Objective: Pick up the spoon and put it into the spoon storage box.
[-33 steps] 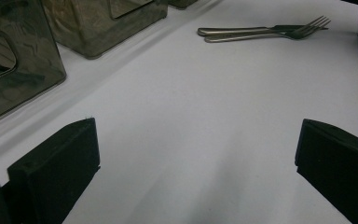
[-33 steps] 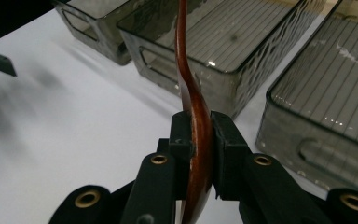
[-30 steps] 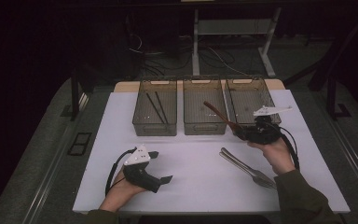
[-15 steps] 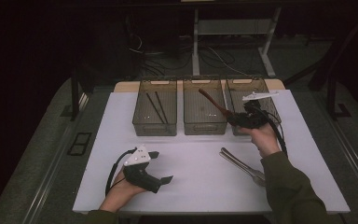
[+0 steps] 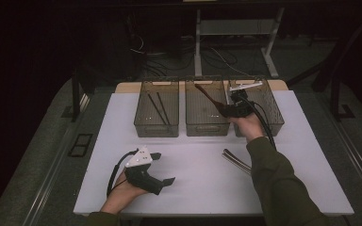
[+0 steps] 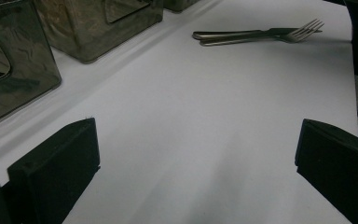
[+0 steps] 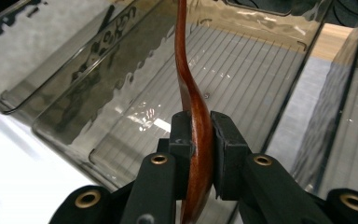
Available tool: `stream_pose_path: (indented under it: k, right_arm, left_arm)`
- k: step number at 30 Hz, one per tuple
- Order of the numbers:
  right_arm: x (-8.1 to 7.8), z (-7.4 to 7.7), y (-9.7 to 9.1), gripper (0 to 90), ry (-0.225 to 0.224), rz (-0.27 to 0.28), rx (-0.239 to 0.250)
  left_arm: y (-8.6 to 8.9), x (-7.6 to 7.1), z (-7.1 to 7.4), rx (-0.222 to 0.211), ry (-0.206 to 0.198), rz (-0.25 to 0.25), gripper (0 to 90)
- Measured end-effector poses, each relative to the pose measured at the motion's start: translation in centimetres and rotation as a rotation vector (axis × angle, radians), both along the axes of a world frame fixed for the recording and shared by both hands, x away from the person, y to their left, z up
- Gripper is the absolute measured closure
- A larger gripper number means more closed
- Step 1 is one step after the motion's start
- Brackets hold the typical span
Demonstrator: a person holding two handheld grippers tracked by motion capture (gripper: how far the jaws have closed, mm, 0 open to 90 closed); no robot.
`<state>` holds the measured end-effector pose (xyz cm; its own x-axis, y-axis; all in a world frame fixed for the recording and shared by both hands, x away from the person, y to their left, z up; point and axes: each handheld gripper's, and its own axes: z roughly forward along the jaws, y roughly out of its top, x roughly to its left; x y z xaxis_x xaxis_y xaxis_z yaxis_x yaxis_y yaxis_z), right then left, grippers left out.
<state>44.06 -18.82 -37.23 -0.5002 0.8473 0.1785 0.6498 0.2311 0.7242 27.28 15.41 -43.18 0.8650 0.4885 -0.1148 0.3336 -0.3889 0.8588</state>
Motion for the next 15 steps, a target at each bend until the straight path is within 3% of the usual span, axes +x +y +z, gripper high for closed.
stream_pose_path:
  k: [11,15]
  right_arm:
    - [1.1,-1.1,2.2,79.6,0.049,0.009,-0.093]
    - [1.2,-1.3,2.5,79.5,0.059,0.012,-0.107]
  left_arm:
    - [0.0,-0.1,0.0,-0.004,-0.001,-0.001,0.0]
    - [0.0,-0.1,0.1,-0.005,-0.002,0.001,0.0]
